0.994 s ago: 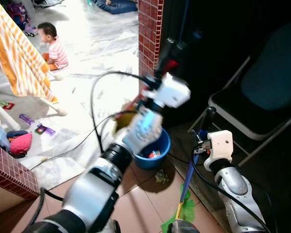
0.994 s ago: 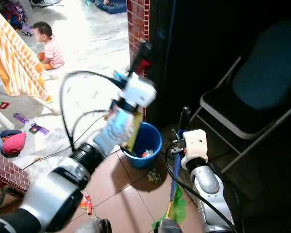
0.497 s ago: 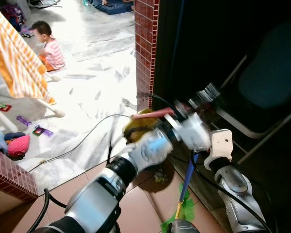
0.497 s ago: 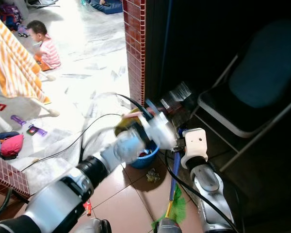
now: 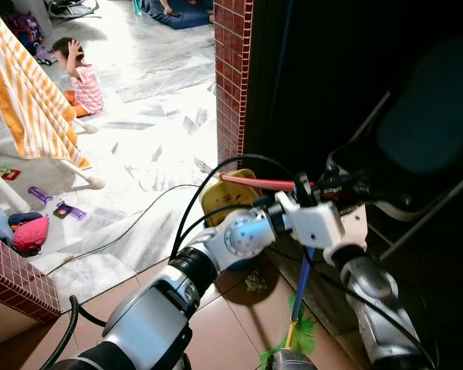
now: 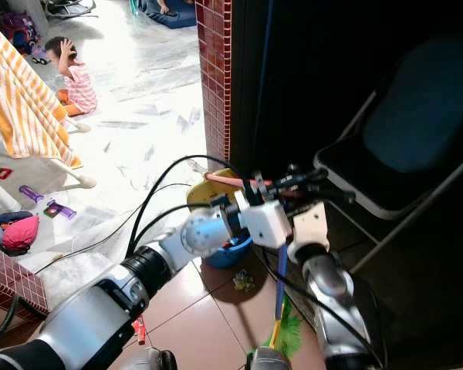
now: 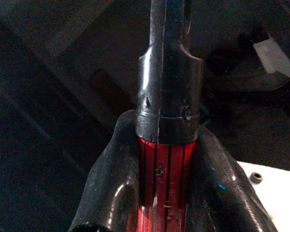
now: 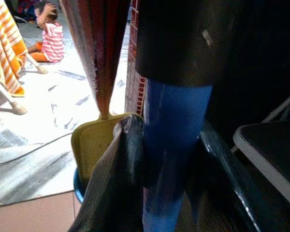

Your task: Sweep floor

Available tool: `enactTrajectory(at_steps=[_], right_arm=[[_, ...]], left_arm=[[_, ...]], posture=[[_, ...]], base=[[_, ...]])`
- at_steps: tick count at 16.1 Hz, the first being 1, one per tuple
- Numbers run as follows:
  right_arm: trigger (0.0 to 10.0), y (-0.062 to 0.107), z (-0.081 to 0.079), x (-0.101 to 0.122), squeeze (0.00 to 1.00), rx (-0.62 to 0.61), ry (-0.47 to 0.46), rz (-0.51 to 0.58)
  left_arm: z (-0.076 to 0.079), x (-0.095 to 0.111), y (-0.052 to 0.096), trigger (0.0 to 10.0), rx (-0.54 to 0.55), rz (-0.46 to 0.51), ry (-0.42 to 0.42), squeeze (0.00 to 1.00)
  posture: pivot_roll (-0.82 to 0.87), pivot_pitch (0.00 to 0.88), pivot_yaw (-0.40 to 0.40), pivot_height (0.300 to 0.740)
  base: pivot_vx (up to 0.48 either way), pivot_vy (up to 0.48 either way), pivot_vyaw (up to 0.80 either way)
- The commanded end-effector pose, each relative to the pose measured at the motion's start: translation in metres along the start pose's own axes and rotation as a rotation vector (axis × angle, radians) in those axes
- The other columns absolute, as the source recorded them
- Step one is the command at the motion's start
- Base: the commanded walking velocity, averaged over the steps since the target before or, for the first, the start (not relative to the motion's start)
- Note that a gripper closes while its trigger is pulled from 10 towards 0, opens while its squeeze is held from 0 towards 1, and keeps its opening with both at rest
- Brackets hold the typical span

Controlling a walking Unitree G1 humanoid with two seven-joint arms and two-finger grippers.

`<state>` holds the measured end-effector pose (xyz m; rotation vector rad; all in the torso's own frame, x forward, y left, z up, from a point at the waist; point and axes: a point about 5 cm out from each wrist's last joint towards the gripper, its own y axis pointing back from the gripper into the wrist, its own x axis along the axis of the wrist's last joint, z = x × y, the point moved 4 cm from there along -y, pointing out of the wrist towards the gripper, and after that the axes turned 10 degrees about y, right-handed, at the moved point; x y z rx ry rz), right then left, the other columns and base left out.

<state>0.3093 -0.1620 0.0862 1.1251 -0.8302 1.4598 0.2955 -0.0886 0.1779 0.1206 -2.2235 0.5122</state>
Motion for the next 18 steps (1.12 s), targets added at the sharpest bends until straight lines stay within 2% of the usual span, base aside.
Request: enactTrajectory(at_steps=[1,2,3,4,6,8,12,14,16,18], right_arm=[[10.0,-0.008,0.004,0.028,0.0,0.003,0.061,0.116],[10.0,-0.009,0.004,0.028,0.0,0.004,0.061,0.116],[10.0,-0.01,0.004,0.028,0.0,0.008,0.06,0.116],[10.0,-0.013,0.003,0.028,0.0,0.013,0.06,0.119],[10.0,-0.015,0.002,0.029,0.0,0.015,0.06,0.121],[10.0,-0.016,0.002,0.028,0.0,0.017,0.059,0.123],[10.0,-0.023,0.002,0.028,0.0,0.025,0.054,0.127],[10.0,-0.027,0.001,0.029,0.0,0.029,0.049,0.124],[10.0,-0.033,0.0,0.026,0.0,0.043,0.065,0.1],[10.0,-0.036,0.002,0.025,0.0,0.026,0.112,0.093]], left_arm=[[-0.023,0.003,-0.003,10.0,0.07,-0.013,0.015,0.0],[-0.027,0.004,-0.004,10.0,0.083,-0.011,0.009,0.0],[-0.053,0.013,-0.004,10.0,0.185,0.015,0.004,0.0],[-0.088,0.024,0.0,10.0,0.337,0.051,0.011,0.0],[-0.119,0.039,0.007,10.0,0.463,0.089,-0.016,0.0],[-0.167,0.061,0.027,10.0,0.665,0.138,-0.02,0.0],[-0.221,0.1,0.063,10.0,0.916,0.252,-0.056,0.0],[-0.236,0.116,0.072,10.0,0.982,0.285,-0.072,0.0],[-0.259,0.14,0.091,10.0,1.089,0.301,-0.109,0.0],[-0.261,0.137,0.094,10.0,1.09,0.254,-0.142,0.0]], posture=[[-0.24,0.0,-0.025,0.74],[-0.23,0.0,-0.029,0.74],[-0.23,0.0,-0.032,0.74],[-0.22,0.0,-0.034,0.74],[-0.21,0.0,-0.035,0.74],[-0.2,0.0,-0.035,0.74],[-0.17,0.0,-0.041,0.74],[-0.16,0.0,-0.044,0.74],[-0.12,0.0,-0.056,0.74],[-0.1,0.0,-0.065,0.74]], base=[[0.0,0.0,0.0],[0.0,0.0,0.0],[0.0,0.0,0.0],[0.0,0.0,0.0],[0.0,0.0,0.0],[0.0,0.0,0.0],[0.0,0.0,0.0],[0.0,0.0,0.0],[0.0,0.0,0.0],[0.0,0.0,0.0]])
